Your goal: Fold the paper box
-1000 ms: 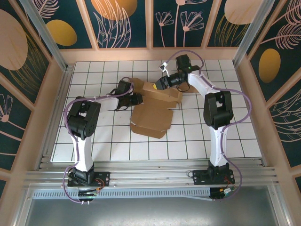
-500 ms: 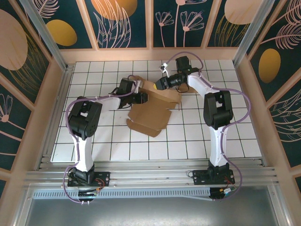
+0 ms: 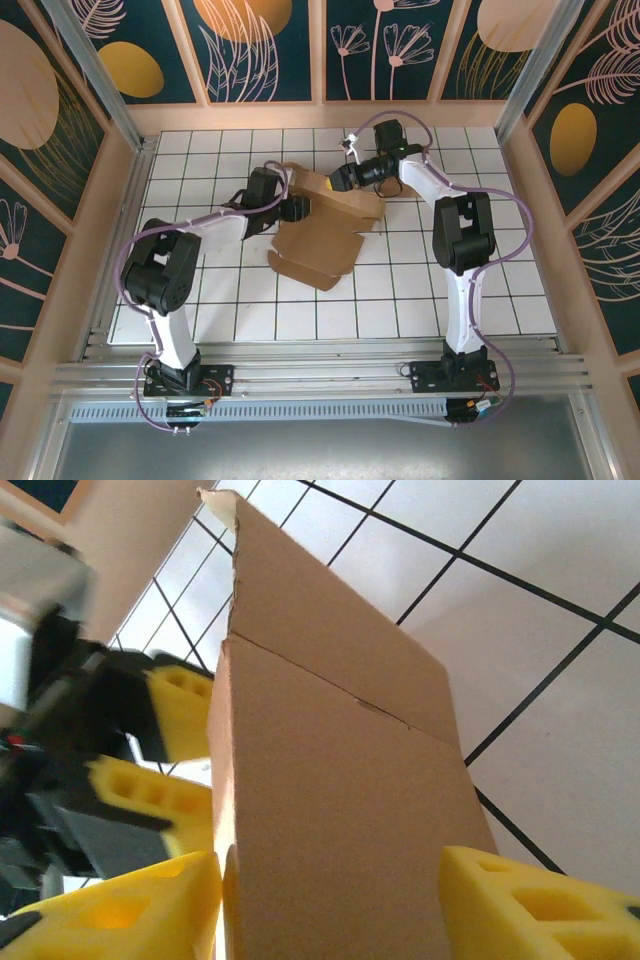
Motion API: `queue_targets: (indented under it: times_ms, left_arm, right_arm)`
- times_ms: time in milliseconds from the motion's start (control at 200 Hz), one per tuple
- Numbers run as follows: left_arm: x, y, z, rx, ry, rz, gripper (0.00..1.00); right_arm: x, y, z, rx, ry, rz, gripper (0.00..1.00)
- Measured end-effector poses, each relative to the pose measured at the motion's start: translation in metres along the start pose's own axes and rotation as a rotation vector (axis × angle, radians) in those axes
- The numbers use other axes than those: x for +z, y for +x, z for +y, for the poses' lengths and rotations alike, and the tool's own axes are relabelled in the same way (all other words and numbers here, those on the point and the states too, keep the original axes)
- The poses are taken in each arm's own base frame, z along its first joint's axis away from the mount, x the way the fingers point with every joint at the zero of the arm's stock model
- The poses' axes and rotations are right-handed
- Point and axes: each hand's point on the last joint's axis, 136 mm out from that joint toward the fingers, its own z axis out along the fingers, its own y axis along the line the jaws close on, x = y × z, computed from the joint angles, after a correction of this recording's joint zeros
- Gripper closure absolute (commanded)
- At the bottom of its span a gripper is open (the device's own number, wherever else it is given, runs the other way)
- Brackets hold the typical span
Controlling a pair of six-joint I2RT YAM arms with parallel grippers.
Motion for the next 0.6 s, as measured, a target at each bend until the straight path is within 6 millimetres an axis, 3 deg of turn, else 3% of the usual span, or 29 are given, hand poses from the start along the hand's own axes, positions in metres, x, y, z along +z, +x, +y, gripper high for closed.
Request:
queue_targets:
  times_ms: [125,395,601]
  left_arm:
    - [-0.007,-0.016,0.008,0.034,-0.071,-0.043,0.48]
    - [-0.006,-0.001,0.021,0.063,-0.13,-0.002,0.47]
    - [0.023,0.011,0.026,0.091,-0.116,0.07,0.24]
  right_arm:
    - [-0.003,-0.002,-0.001,0.023,0.004,-0.001,0.28]
    - [-0.01,-0.008,-0.001,0.043,0.007,-0.011,0.28]
    - [-0.013,-0.012,-0.002,0.051,0.01,-0.019,0.29]
